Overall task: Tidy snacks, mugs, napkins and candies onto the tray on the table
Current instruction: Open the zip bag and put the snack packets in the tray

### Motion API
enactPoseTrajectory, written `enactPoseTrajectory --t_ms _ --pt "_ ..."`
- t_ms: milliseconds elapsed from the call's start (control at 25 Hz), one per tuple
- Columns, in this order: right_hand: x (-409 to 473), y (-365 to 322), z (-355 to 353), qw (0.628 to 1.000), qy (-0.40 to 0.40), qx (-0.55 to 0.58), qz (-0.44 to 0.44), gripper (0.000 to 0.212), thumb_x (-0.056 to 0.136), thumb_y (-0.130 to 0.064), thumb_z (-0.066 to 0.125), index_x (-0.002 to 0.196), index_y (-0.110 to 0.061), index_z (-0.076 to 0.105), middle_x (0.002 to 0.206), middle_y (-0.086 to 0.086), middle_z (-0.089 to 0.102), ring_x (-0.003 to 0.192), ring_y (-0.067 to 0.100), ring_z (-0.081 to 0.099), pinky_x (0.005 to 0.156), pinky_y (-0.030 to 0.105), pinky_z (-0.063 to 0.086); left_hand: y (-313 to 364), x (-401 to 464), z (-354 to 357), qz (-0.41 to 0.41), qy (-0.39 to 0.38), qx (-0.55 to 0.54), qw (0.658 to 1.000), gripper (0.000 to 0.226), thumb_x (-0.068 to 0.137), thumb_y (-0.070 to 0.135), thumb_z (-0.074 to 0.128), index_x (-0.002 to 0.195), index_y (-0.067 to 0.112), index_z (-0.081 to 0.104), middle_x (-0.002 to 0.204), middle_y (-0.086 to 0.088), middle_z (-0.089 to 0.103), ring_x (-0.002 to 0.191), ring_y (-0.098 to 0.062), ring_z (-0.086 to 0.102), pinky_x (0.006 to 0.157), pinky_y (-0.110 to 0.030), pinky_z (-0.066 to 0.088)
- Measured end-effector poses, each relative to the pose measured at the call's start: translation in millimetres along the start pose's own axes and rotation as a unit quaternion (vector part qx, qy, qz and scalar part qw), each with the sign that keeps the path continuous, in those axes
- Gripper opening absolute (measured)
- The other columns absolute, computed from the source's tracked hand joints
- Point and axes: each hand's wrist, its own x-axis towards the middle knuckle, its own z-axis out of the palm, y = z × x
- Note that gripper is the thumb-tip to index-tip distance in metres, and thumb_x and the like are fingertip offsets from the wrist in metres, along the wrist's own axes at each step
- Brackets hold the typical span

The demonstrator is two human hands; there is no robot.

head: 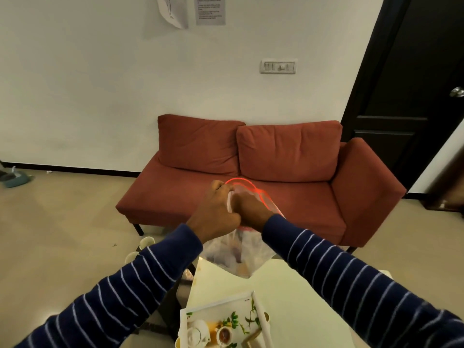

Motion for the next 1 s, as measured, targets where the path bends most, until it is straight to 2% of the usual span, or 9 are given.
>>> enactPoseTrajectory --t_ms 40,120,200,280,360,480,640,840,1000 --pt "3.7 -4.6 -3.3 0.998 -0.031 -0.062 0.013 0.033 0.087 -0.008 0.066 0.119 -0.003 0.066 0.12 0.017 0.067 0.11 0.031 0.063 0.094 0.036 0.051 -7.6 -1.0 2.4 -0.011 -0.002 0.0 1.0 0.063 0.078 0.002 0.066 0.138 0.005 0.046 0.127 -0.005 0.041 0.105 -0.014 0.047 0.071 -0.007 0.034" --pt "5.3 -7.9 -14.2 0.996 -0.031 -0.06 0.054 0.015 0.087 -0.011 0.068 0.098 -0.006 0.076 0.099 0.012 0.074 0.091 0.027 0.069 0.084 0.037 0.055 -21.8 -4.0 6.4 -0.024 -0.007 0.008 1.0 0.059 0.08 0.005 0.069 0.135 0.003 0.048 0.126 -0.007 0.044 0.11 -0.017 0.047 0.078 -0.009 0.032" --pt "1.8 -6.2 -22.9 0.997 0.0 0.037 0.061 0.009 0.084 -0.006 0.071 0.087 -0.007 0.079 0.091 0.01 0.076 0.081 0.022 0.07 0.073 0.032 0.058 -35.0 -7.7 10.5 -0.037 -0.015 0.012 0.999 0.055 0.08 0.008 0.072 0.131 0.003 0.051 0.119 -0.006 0.048 0.106 -0.015 0.042 0.082 -0.016 0.034" --pt "-8.8 0.1 -31.7 0.988 0.04 0.125 0.079 0.017 0.079 0.004 0.069 0.084 -0.007 0.08 0.088 0.007 0.077 0.076 0.014 0.069 0.064 0.017 0.054 -49.4 -10.9 15.5 -0.057 -0.015 0.005 0.998 0.057 0.079 0.011 0.075 0.131 0.004 0.051 0.113 -0.001 0.046 0.102 -0.014 0.041 0.082 -0.02 0.037" --pt "-20.9 8.4 -38.3 0.964 0.084 0.234 0.098 0.02 0.079 0.01 0.068 0.079 -0.008 0.077 0.083 0.007 0.076 0.075 0.014 0.071 0.062 0.011 0.054 -65.2 -15.2 21.9 -0.089 -0.02 0.0 0.996 0.064 0.079 0.011 0.073 0.136 0.005 0.047 0.119 -0.002 0.042 0.101 -0.012 0.042 0.084 -0.019 0.036" --pt "-35.0 24.2 -31.6 0.865 0.096 0.467 0.16 0.025 0.086 0.015 0.063 0.078 -0.007 0.069 0.08 0.012 0.075 0.075 0.021 0.074 0.065 0.032 0.064 -89.8 -28.0 36.3 -0.126 -0.037 -0.014 0.991 0.062 0.074 0.006 0.068 0.133 0.007 0.05 0.121 -0.002 0.041 0.106 -0.016 0.048 0.087 -0.02 0.035" --pt "-39.3 60.9 7.2 0.742 0.13 0.612 0.243 0.018 0.088 0.013 0.062 0.085 -0.004 0.068 0.077 0.009 0.077 0.073 0.022 0.075 0.062 0.032 0.062 -122.6 -51.9 61.9 -0.17 -0.048 -0.014 0.984 0.069 0.072 0.003 0.07 0.137 0.01 0.047 0.129 -0.001 0.041 0.11 -0.012 0.043 0.088 -0.018 0.033" --pt "-49.2 128.2 119.2 0.633 0.16 0.654 0.383 0.018 0.091 0.007 0.061 0.092 -0.009 0.07 0.087 0.007 0.077 0.082 0.023 0.075 0.074 0.035 0.062 -175.3 -103.9 109.0 -0.236 -0.037 -0.04 0.97 0.064 0.072 -0.001 0.072 0.128 0.022 0.05 0.121 0.016 0.035 0.108 -0.006 0.044 0.088 -0.019 0.039" --pt "-75.6 171.2 247.5 0.586 0.129 0.617 0.509 0.021 0.092 0.008 0.058 0.095 -0.009 0.071 0.1 0.011 0.075 0.094 0.026 0.073 0.083 0.037 0.061 -212.7 -144.6 160.1 -0.303 -0.022 -0.042 0.952 0.067 0.065 -0.005 0.062 0.127 0.019 0.053 0.119 0.012 0.04 0.101 -0.003 0.047 0.081 -0.001 0.037"
